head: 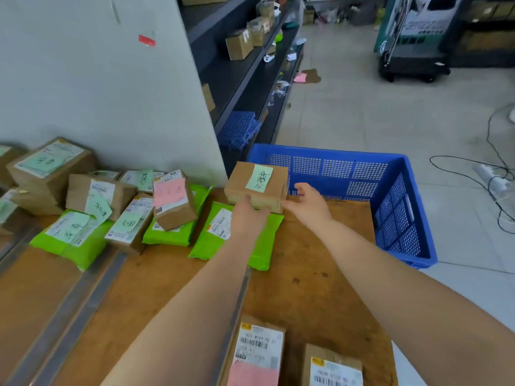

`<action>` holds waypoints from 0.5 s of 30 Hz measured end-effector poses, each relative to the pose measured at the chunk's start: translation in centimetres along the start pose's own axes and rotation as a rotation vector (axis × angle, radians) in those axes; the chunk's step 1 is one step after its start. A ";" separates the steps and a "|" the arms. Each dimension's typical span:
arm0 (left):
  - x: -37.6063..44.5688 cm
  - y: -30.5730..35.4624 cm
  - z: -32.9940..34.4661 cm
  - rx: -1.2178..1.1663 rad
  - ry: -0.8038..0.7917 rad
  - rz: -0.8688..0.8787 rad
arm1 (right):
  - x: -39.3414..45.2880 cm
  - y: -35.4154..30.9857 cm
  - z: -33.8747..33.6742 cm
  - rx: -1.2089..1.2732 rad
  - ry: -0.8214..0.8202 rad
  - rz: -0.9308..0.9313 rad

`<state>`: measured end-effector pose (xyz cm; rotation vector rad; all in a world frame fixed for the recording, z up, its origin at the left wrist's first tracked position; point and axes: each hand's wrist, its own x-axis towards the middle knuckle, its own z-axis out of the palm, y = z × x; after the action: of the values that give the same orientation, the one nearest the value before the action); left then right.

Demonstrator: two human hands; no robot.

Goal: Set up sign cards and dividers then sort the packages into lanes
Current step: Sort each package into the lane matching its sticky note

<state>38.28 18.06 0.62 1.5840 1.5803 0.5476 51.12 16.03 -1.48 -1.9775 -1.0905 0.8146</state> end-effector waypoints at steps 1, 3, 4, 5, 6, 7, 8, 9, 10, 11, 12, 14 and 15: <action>1.2 0.3 0.3 -0.059 0.006 -0.052 | 1.5 -0.3 0.2 -0.022 -0.001 -0.018; 3.2 0.5 1.1 -0.183 0.051 -0.140 | 4.3 -0.6 0.6 -0.039 -0.004 -0.053; 3.9 0.5 1.5 -0.233 0.076 -0.174 | 5.4 -0.7 0.9 -0.036 -0.002 -0.071; 4.5 0.4 1.8 -0.271 0.092 -0.194 | 6.5 -0.9 1.3 -0.044 0.009 -0.097; 5.1 0.4 2.1 -0.294 0.106 -0.206 | 7.5 -1.0 1.6 -0.067 0.019 -0.125; 5.5 0.3 2.4 -0.317 0.120 -0.222 | 8.5 -1.1 2.1 -0.095 0.021 -0.154; 6.1 0.3 2.8 -0.356 0.133 -0.237 | 9.4 -1.2 2.5 -0.123 0.012 -0.169; 6.7 0.2 3.1 -0.394 0.142 -0.251 | 10.3 -1.2 2.9 -0.161 -0.002 -0.171; 7.2 0.2 3.4 -0.421 0.149 -0.267 | 11.1 -1.2 3.4 -0.205 -0.017 -0.157; 7.8 0.0 3.7 -0.448 0.154 -0.294 | 11.7 -1.0 3.7 -0.242 -0.025 -0.139; 8.4 -0.2 3.9 -0.476 0.157 -0.320 | 12.3 -0.8 4.0 -0.260 -0.028 -0.119; 9.0 -0.2 4.3 -0.570 0.150 -0.392 | 12.9 -0.3 4.1 -0.217 -0.035 -0.091; 9.2 -0.2 4.5 -0.630 0.150 -0.425 | 13.1 -0.1 4.0 -0.168 -0.040 -0.079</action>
<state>42.76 25.86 -4.33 0.7302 1.5821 0.8342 53.66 28.70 -5.92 -2.0488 -1.2889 0.7449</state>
